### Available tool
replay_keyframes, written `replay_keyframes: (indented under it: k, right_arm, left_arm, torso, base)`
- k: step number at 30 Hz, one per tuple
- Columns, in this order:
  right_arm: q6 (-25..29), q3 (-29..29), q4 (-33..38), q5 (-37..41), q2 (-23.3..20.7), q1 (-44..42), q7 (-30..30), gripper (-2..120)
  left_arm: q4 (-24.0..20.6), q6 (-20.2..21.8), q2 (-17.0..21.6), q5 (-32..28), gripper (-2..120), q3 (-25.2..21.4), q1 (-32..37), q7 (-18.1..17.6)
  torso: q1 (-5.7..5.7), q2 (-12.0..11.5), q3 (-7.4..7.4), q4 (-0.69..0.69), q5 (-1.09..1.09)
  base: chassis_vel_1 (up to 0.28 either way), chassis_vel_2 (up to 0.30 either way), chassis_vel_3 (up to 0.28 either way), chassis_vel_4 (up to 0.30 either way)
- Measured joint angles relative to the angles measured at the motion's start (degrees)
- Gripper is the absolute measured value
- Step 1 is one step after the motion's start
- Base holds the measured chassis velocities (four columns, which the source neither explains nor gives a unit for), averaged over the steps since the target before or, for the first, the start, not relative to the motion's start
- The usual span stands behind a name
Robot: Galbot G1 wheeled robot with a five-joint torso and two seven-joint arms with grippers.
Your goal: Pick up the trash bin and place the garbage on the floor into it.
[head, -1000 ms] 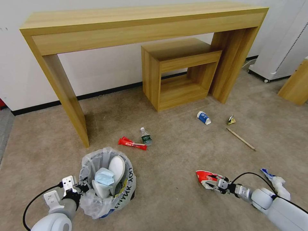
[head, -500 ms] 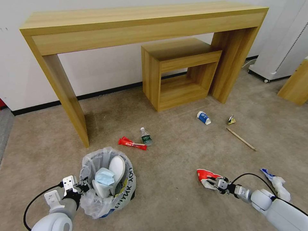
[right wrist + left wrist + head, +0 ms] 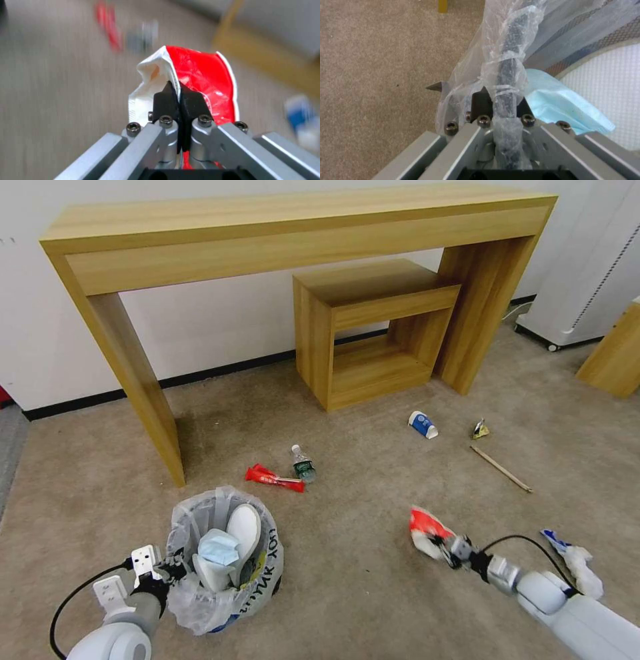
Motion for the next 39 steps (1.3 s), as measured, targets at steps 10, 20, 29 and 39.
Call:
replay_keyframes:
  k: [10,20,29,39]
  right_arm:
    - [-0.59,-3.37,26.09,13.36,-2.97,7.62,-1.01,0]
    - [-5.54,-16.16,41.1,24.2,-5.13,20.4,-1.32,0]
    - [-7.06,-34.46,41.79,25.89,-1.96,29.83,1.05,0]
    - [-7.96,-43.56,33.77,24.72,6.61,33.51,3.65,0]
  left_arm:
    - [-1.47,0.39,-0.08,0.01,0,0.16,0.49,-0.06]
    - [-2.34,0.99,-0.03,-0.2,0,0.18,0.32,-0.32]
    - [-2.73,1.17,-0.72,-0.14,0,0.22,0.22,-0.39]
    - [-4.05,1.18,-1.73,0.0,0,-0.01,1.09,-0.36]
  torso:
    - [0.0,0.0,0.0,0.01,-0.02]
    - [0.0,0.0,0.0,0.0,0.0]
    - [0.0,0.0,0.0,0.0,0.01]
    - [0.0,0.0,0.0,0.0,0.02]
  base:
    - [0.0,0.0,0.0,0.0]
    - [0.0,0.0,0.0,0.0]
    - [0.0,0.0,0.0,0.0]
    - [0.0,0.0,0.0,0.0]
